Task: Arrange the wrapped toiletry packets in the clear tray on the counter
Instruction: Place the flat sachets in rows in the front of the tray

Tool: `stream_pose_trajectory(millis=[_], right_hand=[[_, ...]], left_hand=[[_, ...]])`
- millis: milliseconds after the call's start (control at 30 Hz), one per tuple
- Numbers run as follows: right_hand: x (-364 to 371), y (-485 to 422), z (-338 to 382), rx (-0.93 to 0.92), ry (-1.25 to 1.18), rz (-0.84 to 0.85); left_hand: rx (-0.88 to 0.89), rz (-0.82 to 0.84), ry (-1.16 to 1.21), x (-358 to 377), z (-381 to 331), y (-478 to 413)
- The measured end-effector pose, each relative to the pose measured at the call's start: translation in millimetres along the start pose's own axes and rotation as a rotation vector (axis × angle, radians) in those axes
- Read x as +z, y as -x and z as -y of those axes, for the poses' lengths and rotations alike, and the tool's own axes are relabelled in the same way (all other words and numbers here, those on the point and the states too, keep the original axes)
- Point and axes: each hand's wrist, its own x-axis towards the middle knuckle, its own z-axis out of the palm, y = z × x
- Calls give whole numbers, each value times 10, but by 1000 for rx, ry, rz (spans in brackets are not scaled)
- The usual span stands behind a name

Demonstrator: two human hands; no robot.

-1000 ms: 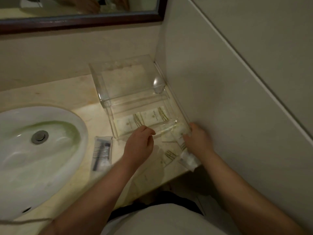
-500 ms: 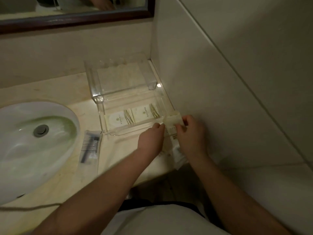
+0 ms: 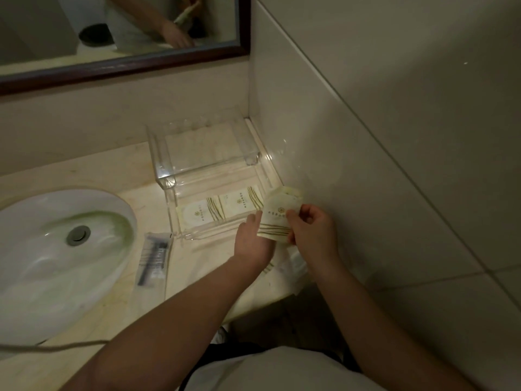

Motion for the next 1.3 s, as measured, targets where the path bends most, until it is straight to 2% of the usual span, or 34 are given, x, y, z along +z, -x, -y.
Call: stream_pose_trajectory(millis=[133, 200, 400, 533, 600, 767, 900, 967, 1033, 1167, 1233, 1300], right_hand=[[-1, -24, 39, -24, 12, 12], [5, -34, 76, -54, 6, 3], [88, -64, 139, -93, -33, -38], [253, -62, 187, -117, -19, -15], [383, -54, 209, -121, -18, 16], [735, -7, 307, -158, -27, 95], [996, 47, 416, -199, -35, 167], [1108, 66, 443, -198, -37, 187], [1166, 95, 448, -203, -45, 192], [1190, 132, 419, -191, -80, 181], [1169, 132, 404, -184, -84, 171], [1153, 114, 420, -181, -99, 175]], left_hand=[[145, 12, -266, 7, 80, 49], [159, 46, -277, -94, 109, 23], [-3, -38, 332, -596, 296, 63], [-122, -103, 471, -914, 445, 148], [-182, -133, 626, -1043, 523, 161], [-434, -89, 1213, -1364, 798, 170], [-517, -38, 1470, -1592, 1037, 146], [-475, -76, 1387, -1631, 1149, 133], [-360, -205, 1141, -1640, 1225, 142], [59, -522, 638, -1678, 1337, 171], [171, -562, 565, -1699, 1391, 171], [207, -546, 674, -1721, 1385, 154]])
